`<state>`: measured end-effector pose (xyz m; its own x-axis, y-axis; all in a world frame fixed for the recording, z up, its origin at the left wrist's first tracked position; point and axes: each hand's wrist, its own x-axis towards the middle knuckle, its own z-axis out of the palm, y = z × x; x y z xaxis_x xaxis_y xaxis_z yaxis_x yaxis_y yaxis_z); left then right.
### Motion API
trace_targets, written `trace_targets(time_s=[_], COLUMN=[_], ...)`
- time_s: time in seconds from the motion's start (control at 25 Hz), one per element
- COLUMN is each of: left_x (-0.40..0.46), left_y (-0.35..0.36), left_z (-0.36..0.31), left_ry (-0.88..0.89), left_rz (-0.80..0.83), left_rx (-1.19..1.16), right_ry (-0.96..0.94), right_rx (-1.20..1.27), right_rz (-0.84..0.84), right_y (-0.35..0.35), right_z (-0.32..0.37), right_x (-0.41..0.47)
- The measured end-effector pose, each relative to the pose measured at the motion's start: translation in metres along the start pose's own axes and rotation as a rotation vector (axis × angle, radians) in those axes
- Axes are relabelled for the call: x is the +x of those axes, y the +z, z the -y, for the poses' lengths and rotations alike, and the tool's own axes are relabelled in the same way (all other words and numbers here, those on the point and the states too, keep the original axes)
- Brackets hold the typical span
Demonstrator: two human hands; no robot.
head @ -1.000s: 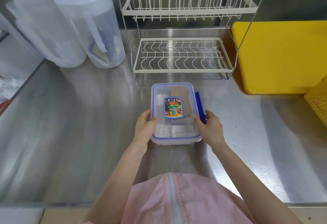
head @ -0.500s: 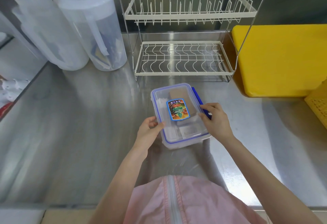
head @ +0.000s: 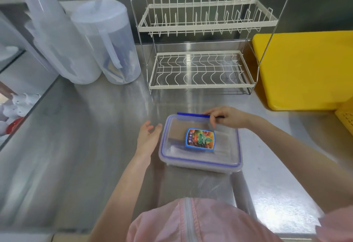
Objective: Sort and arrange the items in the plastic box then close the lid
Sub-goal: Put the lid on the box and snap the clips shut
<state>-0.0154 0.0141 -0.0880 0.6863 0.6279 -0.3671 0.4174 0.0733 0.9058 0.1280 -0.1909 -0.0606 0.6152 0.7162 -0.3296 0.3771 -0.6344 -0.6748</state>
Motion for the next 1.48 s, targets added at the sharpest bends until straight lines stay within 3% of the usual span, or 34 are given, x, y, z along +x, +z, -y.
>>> trace_targets(time_s=[0.2, 0.4, 0.56, 0.68, 0.8, 1.16, 1.48], left_x=[-0.007, -0.012, -0.019, -0.021, -0.023, -0.011, 0.037], left_y=[0.007, 0.002, -0.008, -0.013, -0.015, -0.011, 0.010], left_z=[0.016, 0.021, 0.031, 0.036, 0.036, 0.018, -0.038], left_ry=[-0.027, -0.036, -0.055, -0.110, -0.172, -0.113, 0.001], left_rz=[0.133, 0.119, 0.126, 0.136, 0.181, 0.208, 0.248], left_rx=[0.104, 0.069, 0.051, 0.051, 0.044, 0.042, 0.084], right_ry=[-0.036, 0.047, 0.328, 0.493, 0.519, 0.443, 0.405], right_rx=[-0.018, -0.031, 0.164, 0.386, 0.524, 0.550, 0.610], right_rz=[-0.004, -0.323, -0.546, -0.530, -0.448, -0.509, -0.592], right_y=[0.013, 0.020, 0.037, 0.060, 0.072, 0.051, 0.000], right_z=[0.008, 0.010, -0.008, -0.015, -0.016, -0.014, -0.012], right_x=[0.010, -0.003, -0.044, -0.073, -0.085, -0.073, -0.033])
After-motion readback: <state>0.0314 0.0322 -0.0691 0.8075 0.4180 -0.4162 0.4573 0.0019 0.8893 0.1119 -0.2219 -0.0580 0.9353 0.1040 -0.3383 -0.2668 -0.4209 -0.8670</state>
